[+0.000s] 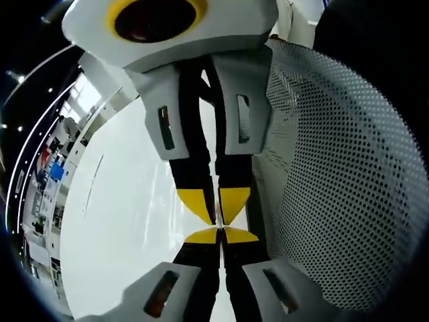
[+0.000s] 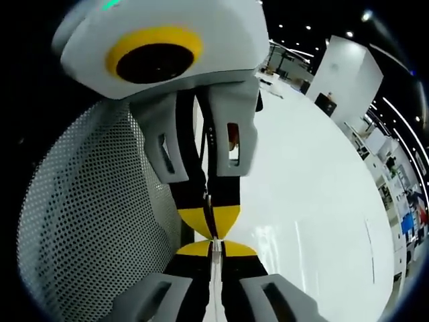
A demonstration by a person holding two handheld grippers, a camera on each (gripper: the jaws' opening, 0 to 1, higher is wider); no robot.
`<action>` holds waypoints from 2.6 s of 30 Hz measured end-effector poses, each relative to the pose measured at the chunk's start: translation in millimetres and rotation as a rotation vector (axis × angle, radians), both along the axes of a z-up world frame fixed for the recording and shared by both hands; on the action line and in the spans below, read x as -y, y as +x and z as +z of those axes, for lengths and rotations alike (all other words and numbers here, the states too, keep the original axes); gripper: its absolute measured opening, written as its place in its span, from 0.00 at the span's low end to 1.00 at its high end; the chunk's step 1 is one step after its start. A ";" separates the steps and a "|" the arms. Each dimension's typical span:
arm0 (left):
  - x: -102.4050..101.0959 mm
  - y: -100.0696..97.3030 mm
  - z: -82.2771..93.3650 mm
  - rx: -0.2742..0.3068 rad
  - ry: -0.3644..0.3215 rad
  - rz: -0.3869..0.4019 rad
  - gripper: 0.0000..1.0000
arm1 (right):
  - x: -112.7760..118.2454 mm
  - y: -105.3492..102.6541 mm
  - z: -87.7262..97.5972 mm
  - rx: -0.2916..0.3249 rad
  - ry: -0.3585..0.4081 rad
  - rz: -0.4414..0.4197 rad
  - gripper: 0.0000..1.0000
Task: Open the resealable bag by pulling the two sides of the seal apart until the entire bag opening is separated and visibly accessible.
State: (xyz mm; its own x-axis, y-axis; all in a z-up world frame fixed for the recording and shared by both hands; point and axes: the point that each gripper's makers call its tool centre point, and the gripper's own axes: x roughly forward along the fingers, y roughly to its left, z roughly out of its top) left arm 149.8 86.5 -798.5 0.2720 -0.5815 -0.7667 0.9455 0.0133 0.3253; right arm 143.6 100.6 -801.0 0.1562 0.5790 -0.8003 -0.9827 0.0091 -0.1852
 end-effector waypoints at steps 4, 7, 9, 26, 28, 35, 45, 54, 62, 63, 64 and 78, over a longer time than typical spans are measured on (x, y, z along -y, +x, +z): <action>-0.6 -1.5 0.3 0.004 0.001 -0.006 0.00 | 0.0 -0.7 -0.6 -0.018 0.006 0.003 0.00; -0.3 -4.7 -0.8 -0.017 0.001 -0.019 0.00 | 1.7 -3.9 -2.8 -0.035 0.006 0.007 0.00; -0.3 -4.8 -1.5 -0.021 0.000 -0.018 0.00 | 4.4 -4.4 -3.9 -0.038 0.002 0.002 0.00; -6.7 -3.0 0.3 -0.028 0.006 -0.014 0.00 | 18.5 -1.2 -5.7 -0.057 -0.003 -0.032 0.00; -7.2 -3.5 0.2 -0.031 0.006 -0.016 0.00 | 18.9 -1.6 -6.0 -0.062 -0.002 -0.033 0.00; -8.8 -4.3 0.7 -0.032 0.009 -0.017 0.00 | 24.7 -2.8 -8.0 -0.063 -0.015 -0.034 0.00; -14.2 -3.8 0.9 -0.038 0.006 0.001 0.00 | 34.1 -3.5 -10.4 -0.067 -0.031 -0.040 0.00; -15.4 -3.0 1.6 -0.040 0.001 0.005 0.00 | 40.4 -2.1 -10.8 -0.071 -0.030 -0.056 0.00; -18.2 -2.1 2.0 -0.038 0.005 0.006 0.00 | 42.9 -1.6 -10.8 -0.073 -0.028 -0.065 0.00; -18.5 -1.8 2.1 -0.038 0.005 0.008 0.00 | 43.3 -1.4 -10.8 -0.072 -0.028 -0.065 0.00; -18.8 -1.6 2.2 -0.037 0.005 0.009 0.00 | 44.0 -1.1 -11.0 -0.073 -0.028 -0.067 0.00; -20.6 -2.7 2.2 -0.040 0.004 0.012 0.00 | 51.3 -0.7 -11.5 -0.075 -0.031 -0.080 0.00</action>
